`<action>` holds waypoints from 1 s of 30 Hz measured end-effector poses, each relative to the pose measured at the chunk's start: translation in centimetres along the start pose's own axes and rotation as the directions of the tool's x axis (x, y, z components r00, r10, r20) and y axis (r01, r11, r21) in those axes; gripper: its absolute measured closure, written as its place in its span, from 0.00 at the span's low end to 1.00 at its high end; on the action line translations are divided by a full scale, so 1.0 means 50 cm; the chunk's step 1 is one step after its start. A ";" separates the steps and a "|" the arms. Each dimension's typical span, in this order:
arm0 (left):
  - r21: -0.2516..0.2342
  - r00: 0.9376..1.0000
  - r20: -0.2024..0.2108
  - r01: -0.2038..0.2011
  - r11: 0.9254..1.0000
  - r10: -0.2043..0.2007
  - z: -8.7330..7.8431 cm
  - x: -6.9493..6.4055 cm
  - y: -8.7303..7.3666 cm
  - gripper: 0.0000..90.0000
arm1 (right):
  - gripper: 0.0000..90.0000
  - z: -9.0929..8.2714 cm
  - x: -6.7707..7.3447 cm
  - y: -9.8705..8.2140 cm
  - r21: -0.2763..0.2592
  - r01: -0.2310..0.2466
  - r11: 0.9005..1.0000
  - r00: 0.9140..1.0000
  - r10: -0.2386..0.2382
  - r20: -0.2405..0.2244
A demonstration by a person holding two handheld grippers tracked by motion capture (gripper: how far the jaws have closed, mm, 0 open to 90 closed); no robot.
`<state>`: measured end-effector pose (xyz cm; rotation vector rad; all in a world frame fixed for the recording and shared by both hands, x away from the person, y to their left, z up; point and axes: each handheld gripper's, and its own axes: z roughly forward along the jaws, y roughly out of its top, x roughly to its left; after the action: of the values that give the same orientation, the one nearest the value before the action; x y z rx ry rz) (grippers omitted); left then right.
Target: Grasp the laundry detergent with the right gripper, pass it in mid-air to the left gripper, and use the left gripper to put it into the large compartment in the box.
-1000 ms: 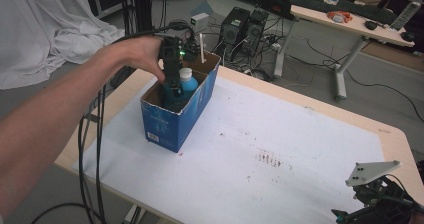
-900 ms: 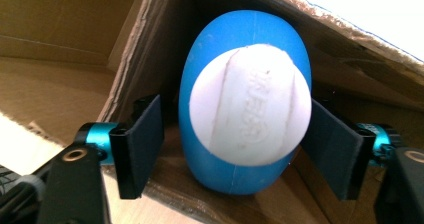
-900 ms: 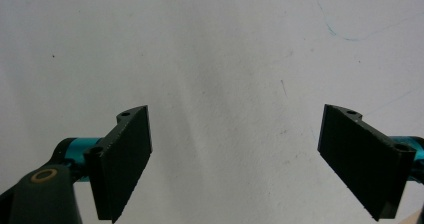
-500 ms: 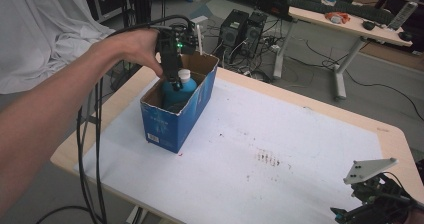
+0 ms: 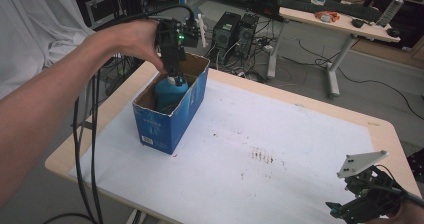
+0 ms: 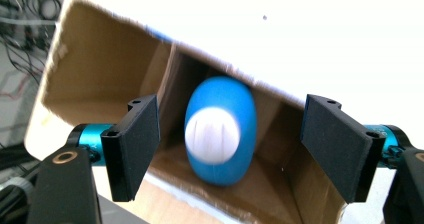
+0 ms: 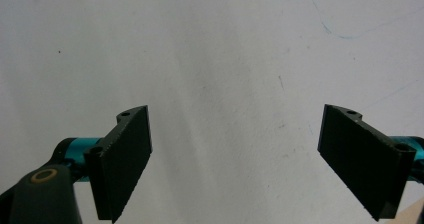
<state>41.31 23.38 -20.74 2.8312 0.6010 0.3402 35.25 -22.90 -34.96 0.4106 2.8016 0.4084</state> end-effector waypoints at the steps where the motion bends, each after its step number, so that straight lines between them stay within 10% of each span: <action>1: -0.012 1.000 0.001 -0.003 1.000 0.003 -0.003 -0.003 0.009 0.25 | 0.15 0.000 0.000 0.000 -0.001 -0.002 1.000 1.000 0.002 -0.001; 21: -0.021 0.985 0.041 -0.167 0.986 0.168 0.037 -0.093 0.172 0.23 | 0.15 -0.006 -0.001 0.009 -0.007 0.007 1.000 1.000 -0.007 0.001; 30: -0.033 0.964 0.058 -0.257 0.966 0.259 0.089 -0.155 0.234 0.15 | 0.15 -0.002 -0.004 0.016 -0.003 0.009 1.000 1.000 -0.009 -0.005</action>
<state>39.94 8.93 -23.20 2.8865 0.2119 0.3003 35.57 -22.23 -34.57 0.3968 2.8068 0.4123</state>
